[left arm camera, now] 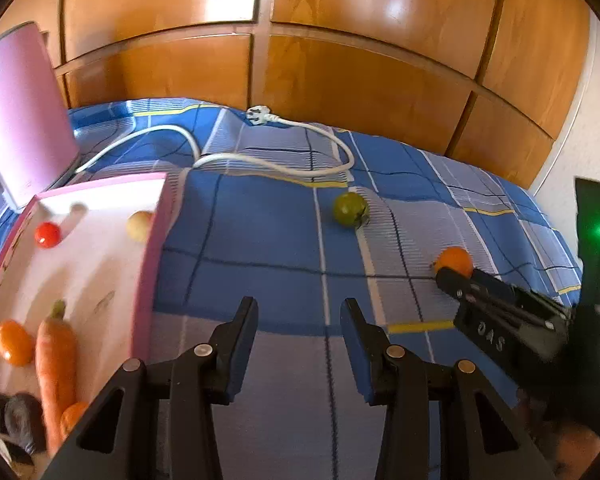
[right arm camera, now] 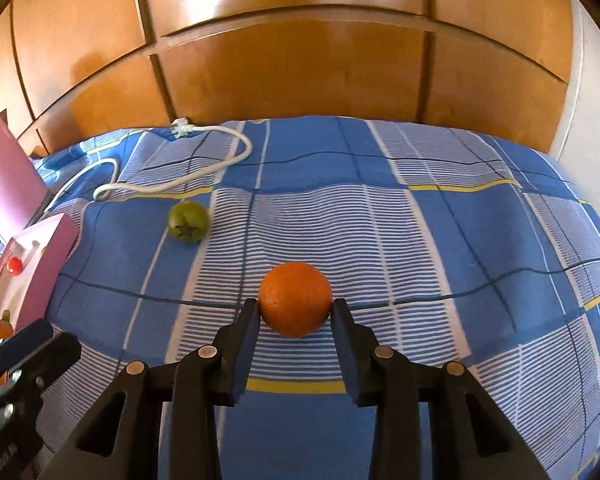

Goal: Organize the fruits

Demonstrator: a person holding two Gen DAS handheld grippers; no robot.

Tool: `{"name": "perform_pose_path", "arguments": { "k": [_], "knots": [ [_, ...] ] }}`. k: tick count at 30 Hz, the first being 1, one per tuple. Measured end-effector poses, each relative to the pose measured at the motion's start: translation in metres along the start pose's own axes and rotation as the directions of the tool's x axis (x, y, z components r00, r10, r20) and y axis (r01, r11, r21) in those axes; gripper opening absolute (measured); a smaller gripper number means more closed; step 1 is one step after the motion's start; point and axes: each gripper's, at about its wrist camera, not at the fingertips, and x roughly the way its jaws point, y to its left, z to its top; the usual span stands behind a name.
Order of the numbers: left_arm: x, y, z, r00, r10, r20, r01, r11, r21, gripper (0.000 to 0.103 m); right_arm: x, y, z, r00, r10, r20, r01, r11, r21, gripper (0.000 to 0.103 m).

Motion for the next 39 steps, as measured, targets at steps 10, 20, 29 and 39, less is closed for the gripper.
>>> {"name": "perform_pose_path", "arguments": {
  "k": [10, 20, 29, 39],
  "knots": [
    [0.031, -0.018, 0.034, 1.0, -0.022, 0.0, 0.022, 1.0, 0.013, 0.043, 0.0, -0.007, 0.0, 1.0, 0.018, 0.017, -0.018, 1.0, 0.023, 0.037],
    [0.064, -0.041, 0.061, 0.998, -0.07, -0.006, 0.07, 0.997, 0.016, 0.043, 0.003, -0.011, 0.0, 0.999, 0.045, 0.019, -0.046, 0.998, 0.044, 0.037],
    [0.102, -0.044, 0.07, 0.996, -0.054, -0.069, 0.055, 0.998, 0.008, 0.033, 0.003, -0.012, -0.001, 0.998, 0.06, 0.022, -0.061, 0.996, 0.058, 0.037],
    [0.072, -0.033, 0.037, 0.997, -0.037, -0.063, 0.038, 0.999, 0.019, 0.032, 0.0, -0.012, -0.001, 0.998, 0.055, 0.019, -0.056, 0.996, 0.063, 0.037]
  ]
}}
